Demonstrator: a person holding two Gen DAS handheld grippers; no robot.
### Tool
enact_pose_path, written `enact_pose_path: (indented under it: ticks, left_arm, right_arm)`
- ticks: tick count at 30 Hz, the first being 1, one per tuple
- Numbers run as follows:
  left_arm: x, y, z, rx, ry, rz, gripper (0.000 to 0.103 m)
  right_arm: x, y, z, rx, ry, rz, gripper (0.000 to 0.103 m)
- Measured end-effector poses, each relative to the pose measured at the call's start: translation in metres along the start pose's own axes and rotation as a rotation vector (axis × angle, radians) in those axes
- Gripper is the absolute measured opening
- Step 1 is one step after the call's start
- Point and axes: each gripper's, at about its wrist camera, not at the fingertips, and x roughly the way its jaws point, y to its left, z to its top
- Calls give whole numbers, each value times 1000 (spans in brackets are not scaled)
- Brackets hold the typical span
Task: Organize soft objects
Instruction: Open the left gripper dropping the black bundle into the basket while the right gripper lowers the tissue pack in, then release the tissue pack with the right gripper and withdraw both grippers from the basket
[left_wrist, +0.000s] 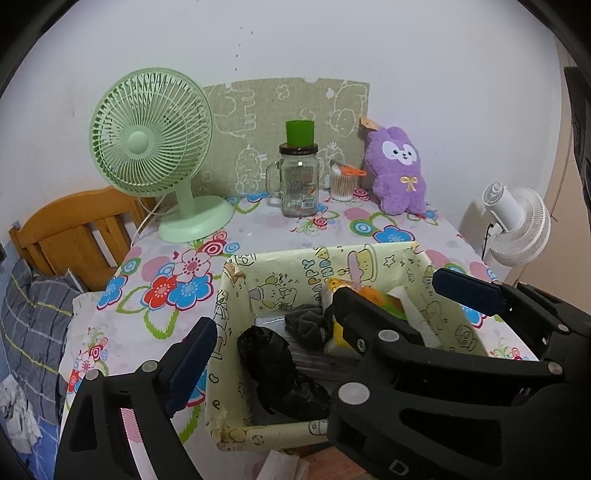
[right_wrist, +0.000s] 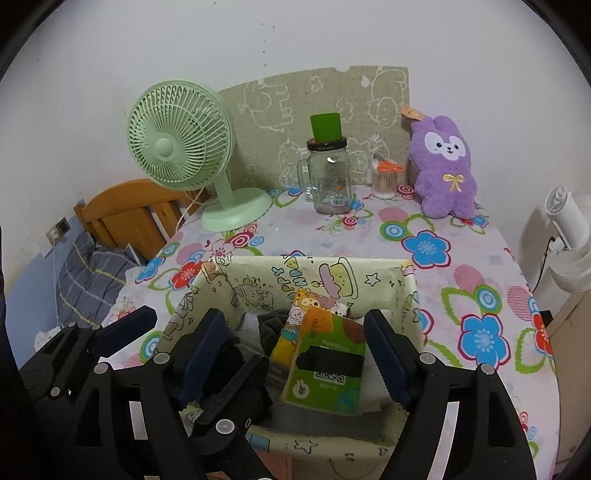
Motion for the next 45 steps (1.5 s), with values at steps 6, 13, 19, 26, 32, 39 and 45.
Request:
enact_pose_path:
  ticks: [6, 13, 19, 26, 32, 39, 45]
  left_arm:
    - [-18, -6, 1, 3, -31, -6, 95]
    - [-40, -14, -1, 13, -66, -9, 98]
    - [-58, -19, -3, 17, -97, -10, 102]
    - [-77, -22, -6, 27, -127, -11, 103]
    - [-92, -26, -11, 34, -146, -16, 103]
    - [-110, -31, -21, 41, -166, -23, 103]
    - [-124, -34, -31, 44, -178, -23, 103]
  right_arm:
    - [-24, -1, -1, -3, -37, -17, 84]
    - [-51, -1, -4, -4, -76, -39, 88]
    - [-73, 0, -5, -6, -108, -57, 93]
    - [-96, 4, -10, -5, -141, -68, 98]
    - [-114, 6, -17, -3, -160, -75, 100]
    - [-136, 9, -28, 4, -177, -100, 102]
    - [-149, 12, -38, 3, -185, -102, 102]
